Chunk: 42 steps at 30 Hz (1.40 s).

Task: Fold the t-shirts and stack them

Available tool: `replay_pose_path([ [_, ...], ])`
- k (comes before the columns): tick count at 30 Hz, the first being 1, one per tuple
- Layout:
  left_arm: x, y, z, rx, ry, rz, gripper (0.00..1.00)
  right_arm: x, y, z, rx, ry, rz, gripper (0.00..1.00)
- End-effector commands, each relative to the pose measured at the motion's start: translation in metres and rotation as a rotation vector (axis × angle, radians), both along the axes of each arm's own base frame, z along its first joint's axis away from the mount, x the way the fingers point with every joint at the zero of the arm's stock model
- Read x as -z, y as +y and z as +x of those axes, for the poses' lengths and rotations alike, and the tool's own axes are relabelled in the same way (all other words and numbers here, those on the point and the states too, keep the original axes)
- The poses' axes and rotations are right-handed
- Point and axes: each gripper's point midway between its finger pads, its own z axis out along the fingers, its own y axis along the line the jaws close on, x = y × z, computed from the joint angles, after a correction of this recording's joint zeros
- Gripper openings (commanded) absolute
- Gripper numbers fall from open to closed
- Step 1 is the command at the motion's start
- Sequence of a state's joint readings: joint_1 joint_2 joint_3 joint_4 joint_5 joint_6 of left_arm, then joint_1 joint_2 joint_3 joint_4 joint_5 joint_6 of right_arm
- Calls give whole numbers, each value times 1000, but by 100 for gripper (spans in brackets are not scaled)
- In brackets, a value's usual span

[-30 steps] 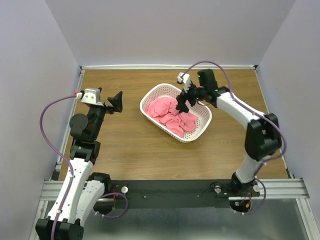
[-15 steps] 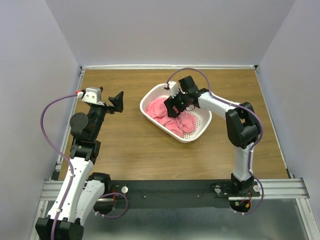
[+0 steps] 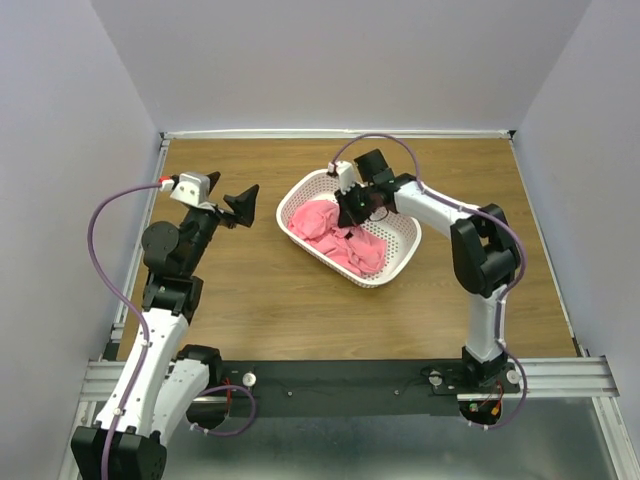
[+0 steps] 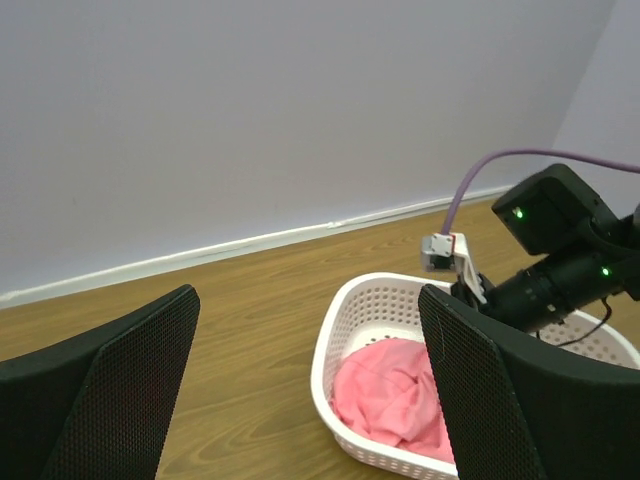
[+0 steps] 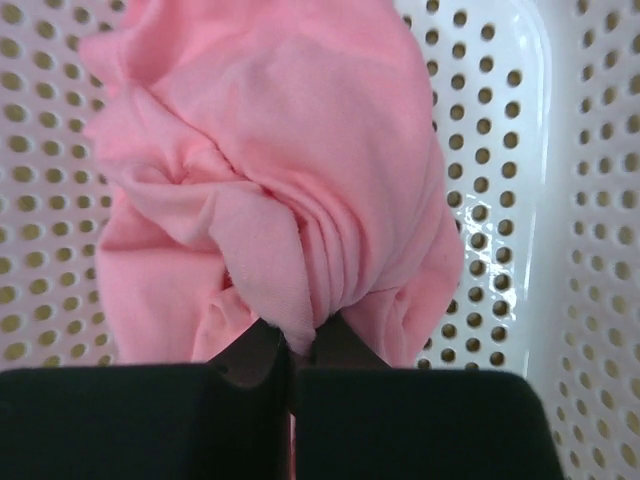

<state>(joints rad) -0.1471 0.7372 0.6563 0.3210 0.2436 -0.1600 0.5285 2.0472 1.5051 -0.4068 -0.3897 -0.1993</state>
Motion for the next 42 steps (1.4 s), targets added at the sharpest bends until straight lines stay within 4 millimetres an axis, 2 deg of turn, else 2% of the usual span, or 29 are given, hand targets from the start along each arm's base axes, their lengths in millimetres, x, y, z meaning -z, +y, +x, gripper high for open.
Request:
replay_pose_path([
  [1,-7,-26,-5,145,-3,-65,98,-151,13,23,-4,-271,172,1],
  [3,-2,-34,-2,183,40,-109,98,-214,9,25,12,-374,247,0],
  [4,10,-42,1,229,120,-164,95,-240,4,24,23,-417,273,1],
  [5,18,-47,2,253,175,-191,95,-290,-6,20,45,-507,323,1],
  [6,24,-53,2,284,219,-222,93,-310,-13,18,66,-544,340,1],
  [7,33,-61,-1,319,291,-287,88,-343,-24,9,87,-608,370,1],
  [8,48,-71,-6,344,353,-328,87,-358,-32,7,112,-636,383,1],
  [9,56,-77,-9,350,394,-362,86,-380,-46,7,158,-687,392,1],
  [10,62,-79,-10,331,420,-397,85,-392,-55,5,187,-714,400,1],
  [11,73,-86,-14,326,483,-460,84,-413,-67,-3,217,-753,420,1],
  [12,82,-98,-22,331,536,-485,84,-426,-85,-1,270,-787,417,1],
  [14,106,-105,-25,269,627,-545,84,-452,-104,-6,321,-846,434,1],
  [15,118,-119,-31,254,705,-606,84,-464,-119,-9,357,-877,439,1],
  [16,126,-131,-38,278,755,-618,84,-470,-124,-10,370,-890,443,1],
  [18,137,-144,-38,232,821,-673,85,-474,-129,-13,377,-889,457,1],
  [19,159,-156,-38,188,875,-641,85,-474,-126,-15,359,-885,466,1],
  [20,155,-167,-37,188,892,-642,85,-473,-123,-14,351,-875,472,1],
  [21,162,-175,-34,172,918,-630,85,-471,-121,-13,342,-865,475,1],
  [22,186,-186,-36,142,991,-588,85,-467,-119,-9,340,-857,473,1],
  [23,183,-193,-30,131,997,-590,85,-466,-119,-7,344,-854,470,1],
  [25,199,-207,-28,103,1041,-564,85,-463,-120,-2,351,-858,455,1],
  [29,217,-215,-25,41,1073,-544,84,-464,-123,-4,351,-866,451,1],
  [31,234,-208,-26,-24,1113,-499,84,-467,-125,-4,359,-877,447,1],
  [34,243,-206,-31,-46,1149,-465,84,-470,-129,-4,369,-887,447,1],
  [37,231,-197,-32,-70,1109,-479,84,-468,-129,-4,369,-881,445,1],
  [39,218,-189,-31,-91,1073,-477,85,-465,-129,-2,372,-875,445,0],
  [40,205,-182,-28,-106,1033,-491,85,-464,-128,-1,372,-871,445,1],
  [42,197,-173,-29,-144,1030,-494,86,-462,-128,0,374,-869,440,1],
])
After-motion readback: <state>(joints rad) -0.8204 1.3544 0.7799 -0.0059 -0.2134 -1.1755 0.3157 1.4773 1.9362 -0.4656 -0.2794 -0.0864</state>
